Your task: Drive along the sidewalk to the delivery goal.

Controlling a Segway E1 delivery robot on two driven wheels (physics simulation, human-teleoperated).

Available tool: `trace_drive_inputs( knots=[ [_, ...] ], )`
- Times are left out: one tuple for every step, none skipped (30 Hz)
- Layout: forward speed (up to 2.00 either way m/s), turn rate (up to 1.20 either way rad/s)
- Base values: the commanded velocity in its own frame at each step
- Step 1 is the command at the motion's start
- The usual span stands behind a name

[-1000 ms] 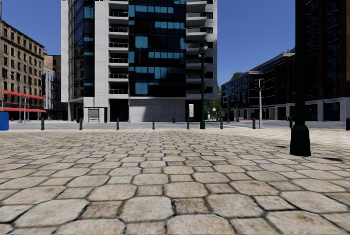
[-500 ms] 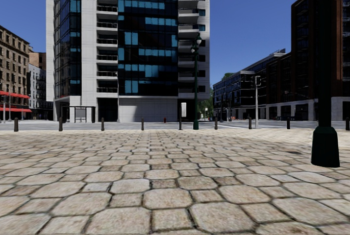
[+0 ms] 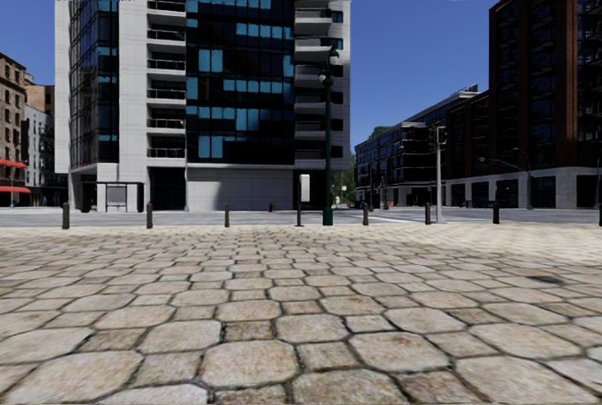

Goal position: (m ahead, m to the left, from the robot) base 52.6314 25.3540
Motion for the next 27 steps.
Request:
trace_drive_inputs(
  knots=[
    [2.0,-0.28],
    [2.0,-0.29],
    [2.0,-0.29],
    [2.0,-0.29],
    [2.0,-0.29],
    [2.0,-0.32],
    [2.0,-0.32],
    [2.0,-0.4],
    [2.0,-0.45],
    [2.0,-0.47],
    [2.0,-0.47],
    [2.0,-0.47],
    [2.0,-0.47],
    [2.0,-0.47],
    [2.0,-0.47],
    [2.0,-0.47],
    [2.0,-0.47],
    [2.0,-0.47],
    [2.0,-0.47],
    [2.0,-0.47],
    [2.0,-0.47],
    [2.0,-0.47],
    [2.0,-0.47],
    [2.0,-0.47],
    [2.0,-0.47],
    [2.0,-0.47],
    [2.0,-0.47]
  ],
)
